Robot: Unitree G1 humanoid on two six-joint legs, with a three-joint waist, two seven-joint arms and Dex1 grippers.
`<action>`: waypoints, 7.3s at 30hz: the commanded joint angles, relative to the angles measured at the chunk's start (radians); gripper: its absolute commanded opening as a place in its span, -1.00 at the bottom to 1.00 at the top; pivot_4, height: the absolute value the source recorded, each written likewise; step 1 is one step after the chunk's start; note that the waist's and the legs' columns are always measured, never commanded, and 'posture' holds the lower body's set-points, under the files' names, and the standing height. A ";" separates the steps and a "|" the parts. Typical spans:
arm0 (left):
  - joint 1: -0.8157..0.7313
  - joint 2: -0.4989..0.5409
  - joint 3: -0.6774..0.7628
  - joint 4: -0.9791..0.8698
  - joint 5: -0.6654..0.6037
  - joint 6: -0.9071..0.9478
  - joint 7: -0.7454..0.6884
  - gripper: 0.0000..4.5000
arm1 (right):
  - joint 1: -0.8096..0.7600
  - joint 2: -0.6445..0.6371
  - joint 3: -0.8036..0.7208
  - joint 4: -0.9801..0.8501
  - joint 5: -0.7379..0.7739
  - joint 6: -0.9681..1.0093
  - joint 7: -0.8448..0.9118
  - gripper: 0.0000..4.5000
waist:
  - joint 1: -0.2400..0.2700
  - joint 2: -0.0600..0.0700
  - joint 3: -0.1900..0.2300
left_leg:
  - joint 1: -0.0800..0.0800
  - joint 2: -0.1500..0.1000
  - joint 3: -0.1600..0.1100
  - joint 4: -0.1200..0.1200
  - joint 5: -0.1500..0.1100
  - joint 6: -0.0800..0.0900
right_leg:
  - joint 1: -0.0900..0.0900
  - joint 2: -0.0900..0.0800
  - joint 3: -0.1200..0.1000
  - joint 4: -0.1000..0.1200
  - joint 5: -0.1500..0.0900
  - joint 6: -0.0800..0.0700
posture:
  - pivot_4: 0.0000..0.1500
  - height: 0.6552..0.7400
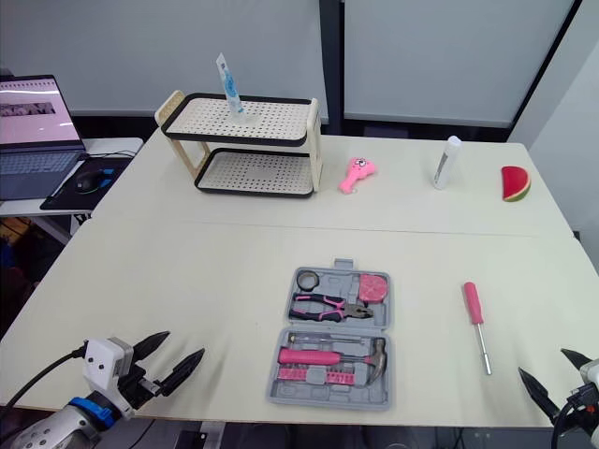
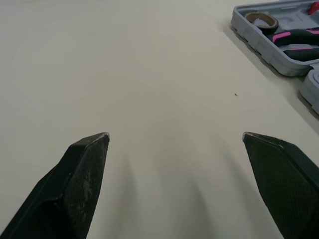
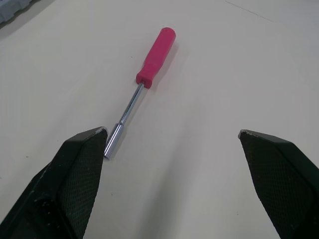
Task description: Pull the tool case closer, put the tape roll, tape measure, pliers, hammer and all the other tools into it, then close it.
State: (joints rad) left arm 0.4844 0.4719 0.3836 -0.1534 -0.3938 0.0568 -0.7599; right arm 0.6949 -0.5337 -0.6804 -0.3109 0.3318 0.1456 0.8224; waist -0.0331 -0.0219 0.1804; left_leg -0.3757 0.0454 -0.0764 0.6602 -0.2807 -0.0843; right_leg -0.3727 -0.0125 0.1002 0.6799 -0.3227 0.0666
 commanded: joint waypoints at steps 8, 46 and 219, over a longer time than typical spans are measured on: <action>-0.062 0.130 0.017 -0.037 -0.039 -0.052 -0.151 0.98 | -0.086 -0.042 0.061 -0.159 0.034 0.166 -0.078 1.00 | 0.001 0.000 0.001 | -0.001 0.000 0.000 -0.001 0.000 0.000 | -0.002 0.000 -0.001 0.000 0.000 -0.002 | 1.00 0.88; -0.796 0.258 -0.478 -0.188 -0.171 0.261 -0.517 1.00 | -0.496 0.113 0.379 0.165 -0.128 0.334 -0.481 0.09 | -0.001 0.005 0.004 | -0.005 0.000 -0.002 0.000 0.000 0.000 | -0.004 0.003 -0.001 0.001 0.006 0.002 | 1.00 0.88; -0.774 0.067 -0.634 0.508 0.342 -0.273 -0.453 -0.99 | -0.802 -0.158 0.988 0.126 -0.320 0.124 0.130 -1.00 | 0.001 -0.001 0.006 | -0.003 0.001 -0.005 0.003 0.000 0.000 | -0.002 0.004 -0.004 0.004 0.008 0.001 | 1.00 0.88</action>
State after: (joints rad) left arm -0.2939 0.5605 -0.2224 0.3977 -0.0472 -0.2064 -1.2080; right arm -0.0965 -0.7089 0.2947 -0.1468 -0.0096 0.2802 0.9340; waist -0.0324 -0.0228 0.1862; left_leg -0.3784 0.0467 -0.0815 0.6628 -0.2802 -0.0839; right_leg -0.3748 -0.0084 0.0964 0.6838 -0.3150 0.0680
